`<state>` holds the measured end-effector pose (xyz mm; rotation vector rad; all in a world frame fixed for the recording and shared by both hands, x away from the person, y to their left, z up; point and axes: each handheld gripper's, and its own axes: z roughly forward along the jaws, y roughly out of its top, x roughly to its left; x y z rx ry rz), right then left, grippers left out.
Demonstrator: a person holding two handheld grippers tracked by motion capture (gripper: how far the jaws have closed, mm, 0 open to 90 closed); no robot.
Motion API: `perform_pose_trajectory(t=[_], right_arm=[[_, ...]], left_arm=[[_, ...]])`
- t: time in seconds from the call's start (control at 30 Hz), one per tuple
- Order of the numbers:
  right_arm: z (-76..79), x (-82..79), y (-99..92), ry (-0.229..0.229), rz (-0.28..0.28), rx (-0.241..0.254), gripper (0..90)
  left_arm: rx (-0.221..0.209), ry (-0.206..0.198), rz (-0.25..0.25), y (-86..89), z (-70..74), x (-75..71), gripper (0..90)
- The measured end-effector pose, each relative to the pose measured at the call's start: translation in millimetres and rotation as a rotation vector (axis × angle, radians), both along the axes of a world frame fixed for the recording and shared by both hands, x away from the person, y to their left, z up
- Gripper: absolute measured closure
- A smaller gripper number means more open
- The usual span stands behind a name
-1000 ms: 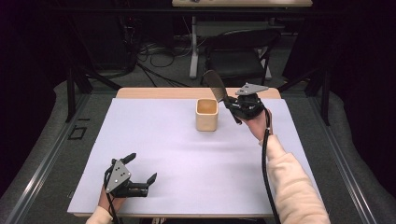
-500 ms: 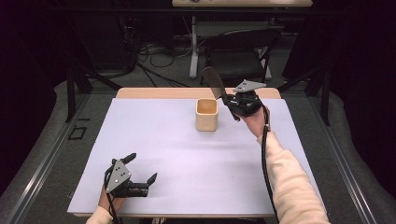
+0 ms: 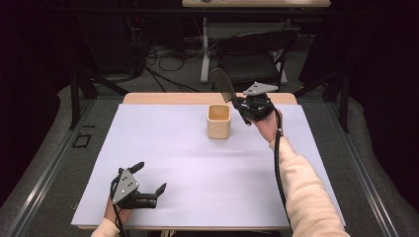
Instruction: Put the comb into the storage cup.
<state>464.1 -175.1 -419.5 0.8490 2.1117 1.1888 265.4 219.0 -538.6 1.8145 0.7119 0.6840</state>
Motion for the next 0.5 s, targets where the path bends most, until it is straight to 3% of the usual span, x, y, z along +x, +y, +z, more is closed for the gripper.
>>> perform_pose_trajectory(t=[0.5], right_arm=[[2.5, 3.6, 9.1, -0.031, 0.003, 0.009, 71.7]], left_arm=[[-0.002, -0.002, -0.001, 0.2, 0.4, 0.1, 0.1]])
